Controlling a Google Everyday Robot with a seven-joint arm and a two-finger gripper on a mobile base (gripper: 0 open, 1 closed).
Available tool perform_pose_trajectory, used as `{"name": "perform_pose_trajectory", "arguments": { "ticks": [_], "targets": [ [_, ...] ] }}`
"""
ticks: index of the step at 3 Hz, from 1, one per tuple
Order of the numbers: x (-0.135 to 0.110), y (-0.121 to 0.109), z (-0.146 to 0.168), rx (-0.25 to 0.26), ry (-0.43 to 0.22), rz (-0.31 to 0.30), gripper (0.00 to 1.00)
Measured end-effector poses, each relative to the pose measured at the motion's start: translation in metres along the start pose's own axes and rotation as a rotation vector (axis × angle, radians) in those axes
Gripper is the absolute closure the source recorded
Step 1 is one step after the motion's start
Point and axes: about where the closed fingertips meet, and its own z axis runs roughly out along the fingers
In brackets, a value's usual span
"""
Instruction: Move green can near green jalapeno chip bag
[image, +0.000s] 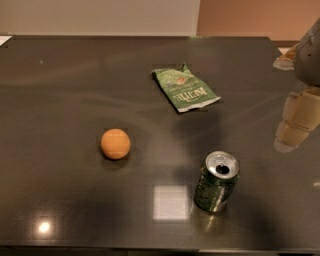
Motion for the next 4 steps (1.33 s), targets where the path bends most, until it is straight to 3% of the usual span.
{"name": "perform_pose_trajectory", "arguments": {
  "ticks": [2, 4],
  "targets": [
    [-0.003, 0.003, -0.001, -0.013, -0.022, -0.004, 0.00],
    [-0.016, 0.042, 0.019, -0.137, -0.103, -0.051, 0.00]
  ]
}}
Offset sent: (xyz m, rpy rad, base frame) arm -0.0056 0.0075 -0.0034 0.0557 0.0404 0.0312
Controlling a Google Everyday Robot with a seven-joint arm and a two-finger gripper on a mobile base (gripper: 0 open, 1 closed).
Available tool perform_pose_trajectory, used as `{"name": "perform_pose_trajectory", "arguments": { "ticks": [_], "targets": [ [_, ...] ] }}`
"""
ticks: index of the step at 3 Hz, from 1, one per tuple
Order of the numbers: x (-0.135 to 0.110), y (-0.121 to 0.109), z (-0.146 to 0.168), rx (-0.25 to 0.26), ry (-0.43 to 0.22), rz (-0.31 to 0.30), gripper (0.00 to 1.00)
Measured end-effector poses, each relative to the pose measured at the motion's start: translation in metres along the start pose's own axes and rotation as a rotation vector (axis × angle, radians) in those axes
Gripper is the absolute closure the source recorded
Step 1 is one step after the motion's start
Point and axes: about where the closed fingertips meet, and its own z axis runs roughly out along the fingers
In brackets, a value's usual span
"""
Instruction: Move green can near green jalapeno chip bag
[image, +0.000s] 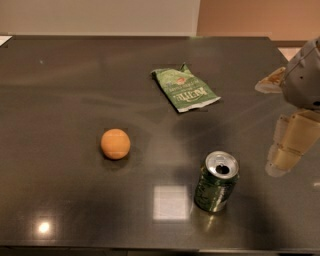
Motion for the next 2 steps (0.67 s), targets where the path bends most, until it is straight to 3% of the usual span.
{"name": "perform_pose_trajectory", "arguments": {
  "ticks": [2],
  "targets": [
    [-0.018, 0.046, 0.031, -0.127, -0.084, -0.092, 0.00]
  ]
}}
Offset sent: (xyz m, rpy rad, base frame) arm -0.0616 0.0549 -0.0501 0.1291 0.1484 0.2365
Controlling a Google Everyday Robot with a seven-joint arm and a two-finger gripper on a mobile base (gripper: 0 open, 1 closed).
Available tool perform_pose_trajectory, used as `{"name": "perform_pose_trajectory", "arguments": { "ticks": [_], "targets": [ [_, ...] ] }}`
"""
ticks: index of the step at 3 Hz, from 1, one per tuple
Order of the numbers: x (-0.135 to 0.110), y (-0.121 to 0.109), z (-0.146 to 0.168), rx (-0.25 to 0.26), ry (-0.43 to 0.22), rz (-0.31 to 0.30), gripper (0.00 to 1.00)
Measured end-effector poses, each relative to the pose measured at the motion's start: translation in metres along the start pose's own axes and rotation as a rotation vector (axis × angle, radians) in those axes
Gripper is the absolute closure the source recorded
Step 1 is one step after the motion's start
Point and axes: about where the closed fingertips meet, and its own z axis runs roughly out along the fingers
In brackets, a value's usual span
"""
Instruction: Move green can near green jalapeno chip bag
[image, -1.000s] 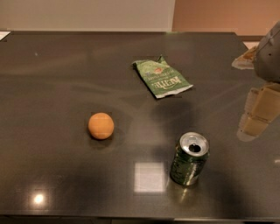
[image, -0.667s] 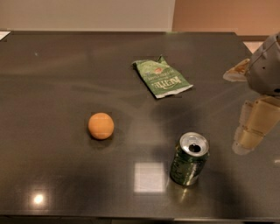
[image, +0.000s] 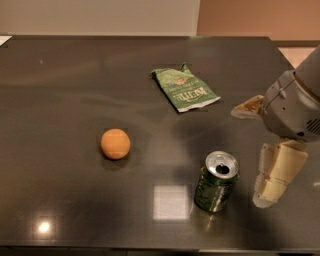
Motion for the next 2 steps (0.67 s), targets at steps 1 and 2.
{"name": "perform_pose_trajectory", "arguments": {
  "ticks": [1, 2],
  "targets": [
    [-0.0091, 0.0161, 0.0130, -0.049, -0.031, -0.053, 0.00],
    [-0.0147, 0.0252, 0.0227, -0.074, -0.043, -0.092, 0.00]
  ]
}}
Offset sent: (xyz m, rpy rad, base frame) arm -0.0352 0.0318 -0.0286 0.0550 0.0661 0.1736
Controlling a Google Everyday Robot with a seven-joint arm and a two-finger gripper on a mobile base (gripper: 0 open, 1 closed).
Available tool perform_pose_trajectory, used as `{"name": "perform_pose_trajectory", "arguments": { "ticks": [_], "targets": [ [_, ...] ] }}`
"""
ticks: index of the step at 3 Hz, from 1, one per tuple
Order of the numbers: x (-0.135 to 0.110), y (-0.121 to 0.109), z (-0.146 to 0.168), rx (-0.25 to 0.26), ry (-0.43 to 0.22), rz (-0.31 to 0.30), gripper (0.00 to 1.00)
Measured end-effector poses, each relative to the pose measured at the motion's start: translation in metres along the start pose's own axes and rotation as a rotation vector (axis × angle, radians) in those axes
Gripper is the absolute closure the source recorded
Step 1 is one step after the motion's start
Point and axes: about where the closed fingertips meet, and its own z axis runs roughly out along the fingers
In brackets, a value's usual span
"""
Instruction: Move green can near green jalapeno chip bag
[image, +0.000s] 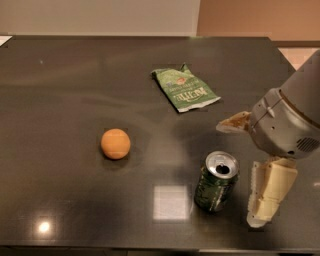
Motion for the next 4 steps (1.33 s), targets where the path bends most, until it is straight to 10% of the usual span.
{"name": "perform_pose_trajectory", "arguments": {
  "ticks": [1, 4],
  "targets": [
    [-0.0033, 0.0013, 0.0056, -0.008, -0.008, -0.017, 0.00],
    [-0.0112, -0.0034, 0.0023, 0.004, -0.022, -0.032, 0.65]
  ]
}}
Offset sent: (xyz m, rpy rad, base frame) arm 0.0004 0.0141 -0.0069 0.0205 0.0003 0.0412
